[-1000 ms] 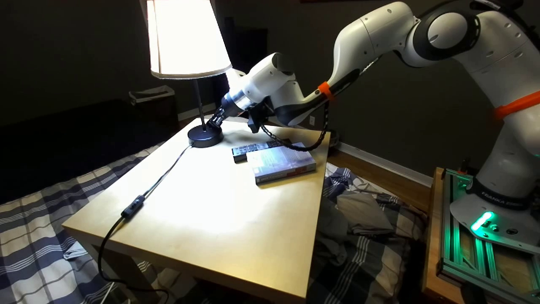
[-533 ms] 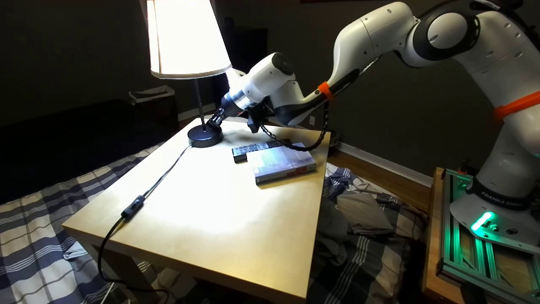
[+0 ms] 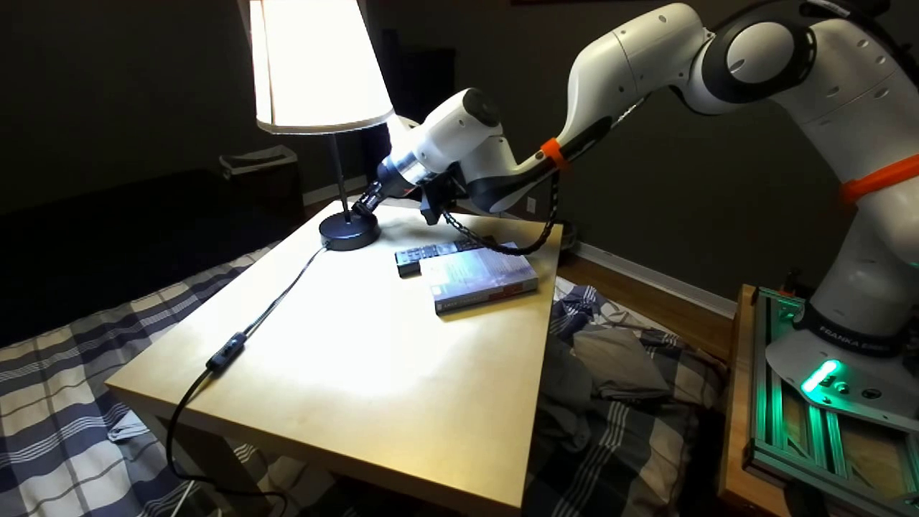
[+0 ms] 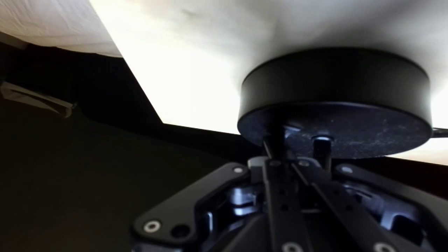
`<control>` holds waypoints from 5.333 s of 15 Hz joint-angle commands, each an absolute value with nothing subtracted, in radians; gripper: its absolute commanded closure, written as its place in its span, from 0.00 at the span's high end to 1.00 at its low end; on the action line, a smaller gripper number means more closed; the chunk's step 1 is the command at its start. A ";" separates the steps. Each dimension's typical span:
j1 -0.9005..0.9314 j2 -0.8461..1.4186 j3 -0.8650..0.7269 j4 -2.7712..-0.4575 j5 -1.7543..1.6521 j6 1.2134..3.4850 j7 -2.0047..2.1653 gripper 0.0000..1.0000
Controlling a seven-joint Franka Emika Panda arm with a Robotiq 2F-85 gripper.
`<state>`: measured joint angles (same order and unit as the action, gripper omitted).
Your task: Turn of the lamp by pressing on the button on its base
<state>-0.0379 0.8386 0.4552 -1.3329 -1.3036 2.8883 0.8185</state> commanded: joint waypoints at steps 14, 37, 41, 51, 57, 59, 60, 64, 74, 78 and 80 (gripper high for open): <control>-0.027 0.879 0.446 -1.290 -1.309 2.900 0.861 0.00; -0.022 0.896 0.473 -1.266 -1.277 2.860 0.716 0.00; -0.024 0.892 0.467 -1.260 -1.281 2.867 0.735 0.00; -0.018 0.909 0.460 -1.241 -1.289 2.882 0.753 0.00; -0.028 0.904 0.477 -1.273 -1.267 2.863 0.725 0.00; -0.033 0.904 0.485 -1.288 -1.255 2.856 0.714 0.00; -0.033 0.905 0.485 -1.292 -1.254 2.856 0.711 0.00; -0.038 0.910 0.497 -1.314 -1.234 2.844 0.685 0.00; -0.043 0.917 0.494 -1.347 -1.205 2.822 0.675 0.00; -0.045 0.921 0.481 -1.354 -1.208 2.818 0.691 0.00; -0.045 0.923 0.484 -1.338 -1.206 2.823 0.693 0.00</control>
<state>-0.0331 0.8898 0.4778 -1.2740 -1.2407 2.8689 0.7020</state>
